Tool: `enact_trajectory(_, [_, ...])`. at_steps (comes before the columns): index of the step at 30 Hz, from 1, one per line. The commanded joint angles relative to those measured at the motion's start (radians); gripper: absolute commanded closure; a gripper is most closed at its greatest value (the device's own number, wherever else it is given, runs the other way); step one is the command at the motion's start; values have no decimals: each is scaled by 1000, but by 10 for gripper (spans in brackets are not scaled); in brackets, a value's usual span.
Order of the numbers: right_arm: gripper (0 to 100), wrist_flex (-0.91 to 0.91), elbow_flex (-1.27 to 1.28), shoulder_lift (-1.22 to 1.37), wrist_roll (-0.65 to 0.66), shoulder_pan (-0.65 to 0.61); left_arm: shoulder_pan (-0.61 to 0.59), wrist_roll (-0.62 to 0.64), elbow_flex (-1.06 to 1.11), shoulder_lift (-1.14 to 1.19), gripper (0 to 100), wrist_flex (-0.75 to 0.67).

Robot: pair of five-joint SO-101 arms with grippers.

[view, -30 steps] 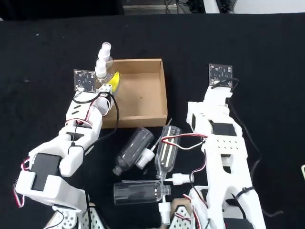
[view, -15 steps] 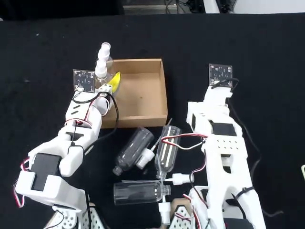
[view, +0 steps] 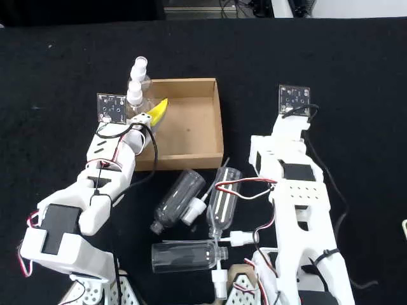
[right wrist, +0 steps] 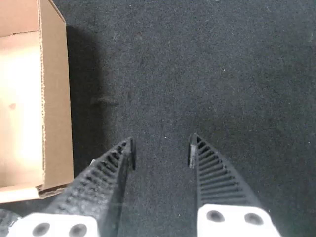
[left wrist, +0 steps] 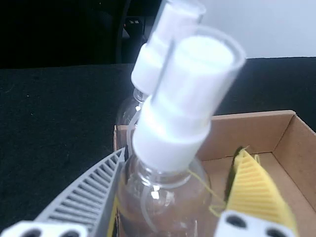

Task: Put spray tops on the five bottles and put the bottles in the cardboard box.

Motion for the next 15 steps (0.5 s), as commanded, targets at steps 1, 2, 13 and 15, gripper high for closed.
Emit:
enact_trajectory(1, [835, -25, -12, -21, 6, 15, -8, -3, -8, -18, 679, -12])
enact_trajectory(2, [835, -25, -12, -21, 6, 15, -8, -3, -8, -18, 679, -12])
enact_trajectory(13, [835, -25, -12, -21, 5, 15, -22, -3, 102, -282, 679, 81])
enact_trajectory(15, [835, -25, -12, -21, 5, 15, -31, 2, 113, -324, 679, 146])
